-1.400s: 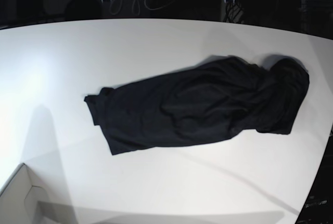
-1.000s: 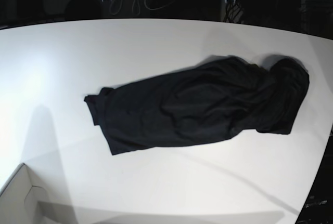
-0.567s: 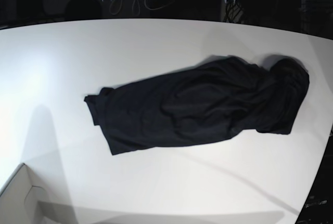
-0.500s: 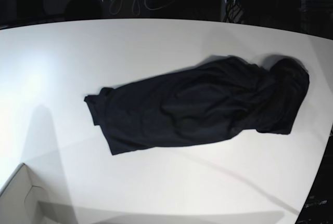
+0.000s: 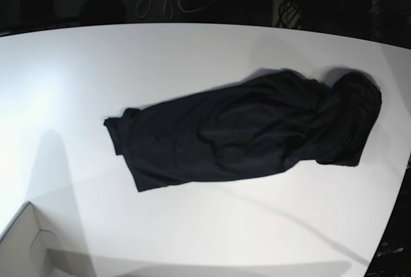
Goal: Layout the t-shirt on the table in an organized manner, then fold the t-shirt properly
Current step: 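Move both grippers from rest toward the black t-shirt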
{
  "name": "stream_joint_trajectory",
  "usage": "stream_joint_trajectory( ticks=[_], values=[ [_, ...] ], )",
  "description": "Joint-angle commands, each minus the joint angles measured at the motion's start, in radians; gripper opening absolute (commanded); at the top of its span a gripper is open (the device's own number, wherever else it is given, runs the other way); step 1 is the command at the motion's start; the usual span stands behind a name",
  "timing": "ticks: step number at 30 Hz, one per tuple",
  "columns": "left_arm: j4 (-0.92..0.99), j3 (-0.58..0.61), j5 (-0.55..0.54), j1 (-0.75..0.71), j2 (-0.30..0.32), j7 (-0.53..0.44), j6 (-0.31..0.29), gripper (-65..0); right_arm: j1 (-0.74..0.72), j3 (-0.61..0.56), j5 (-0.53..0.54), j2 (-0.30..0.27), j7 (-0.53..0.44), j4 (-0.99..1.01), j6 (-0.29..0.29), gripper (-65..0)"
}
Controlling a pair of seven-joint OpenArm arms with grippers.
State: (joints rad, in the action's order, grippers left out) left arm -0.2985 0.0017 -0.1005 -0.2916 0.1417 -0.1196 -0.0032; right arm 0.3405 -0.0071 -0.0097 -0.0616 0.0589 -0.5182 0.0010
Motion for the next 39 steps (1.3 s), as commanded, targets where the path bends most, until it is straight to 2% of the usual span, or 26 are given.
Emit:
stream_joint_trajectory(
  ticks=[1,7,10,13,20,26,31,33,36,39],
  values=[
    [-0.054,-0.001,0.0,-0.034,0.011,-0.015,-0.001,-64.9,0.047,0.0,0.007,-0.011,-0.008,-0.052,0.006,-65.0],
    [-0.422,-0.001,0.0,-0.243,0.048,-0.013,0.004,-64.9,0.271,0.005,0.007,-0.033,-0.006,-0.429,0.006,-65.0],
    [-0.646,-0.002,0.0,-0.357,0.055,-0.005,0.007,-64.9,0.389,0.006,0.009,-0.063,-0.006,-0.656,0.006,-65.0],
    [-0.884,-0.01,0.0,-0.462,0.08,0.05,0.007,-64.9,0.492,0.009,0.009,-0.076,-0.006,-0.859,0.006,-65.0],
    [-1.341,-0.108,-0.002,-0.613,0.078,0.202,0.007,-64.9,0.645,0.011,0.009,-0.145,-0.006,-1.235,0.006,-65.0],
    [-1.536,-0.19,-0.012,-0.674,0.066,0.215,0.007,-64.9,0.716,0.054,0.009,-0.156,0.035,-1.496,0.004,-65.0],
    [-1.613,-0.351,-0.175,-0.671,0.006,0.22,-0.001,-64.6,0.676,0.054,0.009,-0.152,0.032,-1.52,0.004,-65.0],
    [-1.609,-0.394,-0.239,-0.647,0.005,0.229,-0.001,-64.5,0.642,0.052,0.009,-0.14,0.037,-1.52,0.003,-65.0],
    [-1.616,-0.435,-0.302,-0.578,0.014,0.355,-0.001,-64.5,0.607,0.051,0.009,-0.091,0.034,-1.52,0.003,-65.0],
    [-1.632,-0.535,-0.351,-0.49,0.002,0.536,-0.001,-64.4,0.552,0.02,0.009,-0.08,0.037,-1.52,0.001,-65.0]
  ],
)
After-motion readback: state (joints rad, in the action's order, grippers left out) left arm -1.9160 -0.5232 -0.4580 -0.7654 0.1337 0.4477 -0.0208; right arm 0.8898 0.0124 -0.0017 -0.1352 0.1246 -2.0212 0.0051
